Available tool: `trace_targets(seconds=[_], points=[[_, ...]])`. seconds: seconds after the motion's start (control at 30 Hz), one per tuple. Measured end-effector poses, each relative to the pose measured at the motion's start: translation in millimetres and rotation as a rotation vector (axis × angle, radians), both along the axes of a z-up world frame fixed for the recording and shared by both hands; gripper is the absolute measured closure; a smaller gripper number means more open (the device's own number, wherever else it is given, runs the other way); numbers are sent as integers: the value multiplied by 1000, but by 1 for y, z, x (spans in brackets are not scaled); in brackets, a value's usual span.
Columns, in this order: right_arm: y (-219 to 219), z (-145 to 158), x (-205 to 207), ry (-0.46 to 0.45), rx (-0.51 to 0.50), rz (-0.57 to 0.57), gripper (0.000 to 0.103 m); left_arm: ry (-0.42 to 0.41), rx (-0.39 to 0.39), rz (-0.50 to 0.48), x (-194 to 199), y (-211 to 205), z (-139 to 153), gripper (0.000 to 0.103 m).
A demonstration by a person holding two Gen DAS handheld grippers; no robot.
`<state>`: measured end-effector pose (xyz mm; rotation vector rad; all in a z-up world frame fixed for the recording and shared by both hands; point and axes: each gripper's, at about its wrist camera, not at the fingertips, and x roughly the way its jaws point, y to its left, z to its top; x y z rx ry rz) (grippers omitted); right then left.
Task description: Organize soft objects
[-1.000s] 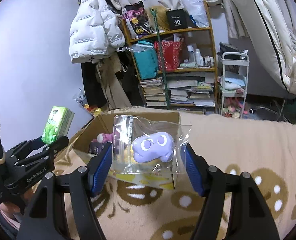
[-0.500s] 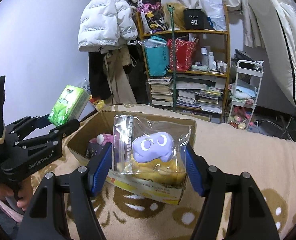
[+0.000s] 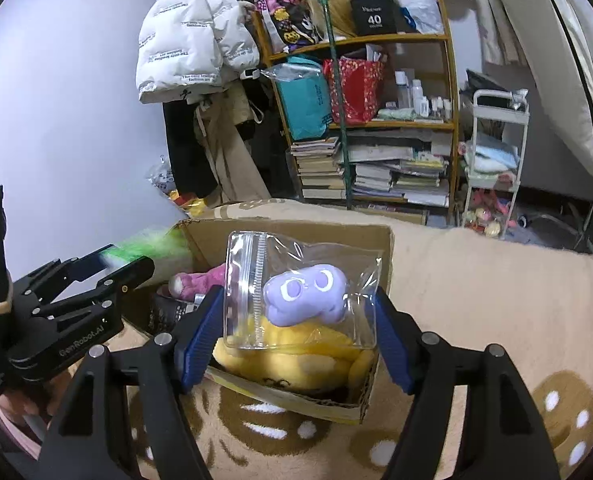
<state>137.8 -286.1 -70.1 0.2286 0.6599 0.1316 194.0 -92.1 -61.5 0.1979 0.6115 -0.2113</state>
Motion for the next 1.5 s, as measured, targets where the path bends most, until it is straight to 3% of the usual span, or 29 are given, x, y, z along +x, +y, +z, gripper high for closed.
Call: trace_targets(seconds=[0.17,0.3,0.47,0.57,0.7,1.0,1.5], points=[[6,-10,4,32,-17,15,26,8,-15,6,1,5,-2,43],[10,-12,5,40,-36,19,20,-41,36,32,-7,7,1,37],[11,-8,-1,13,-36,15,13,-66,43,49,-17,13,9,18],[10,-6,-4,7,-28,5,12,-69,37,55,-24,18,14,13],[9,-1,-11,-7,-49,-21,1,-72,38,69,-34,25,20,12],[7,16,-38,-32,-29,-63,0,-78,1,94,-67,44,32,6],[10,60,-116,-199,-13,-96,0,-106,-22,103,-123,63,49,6]])
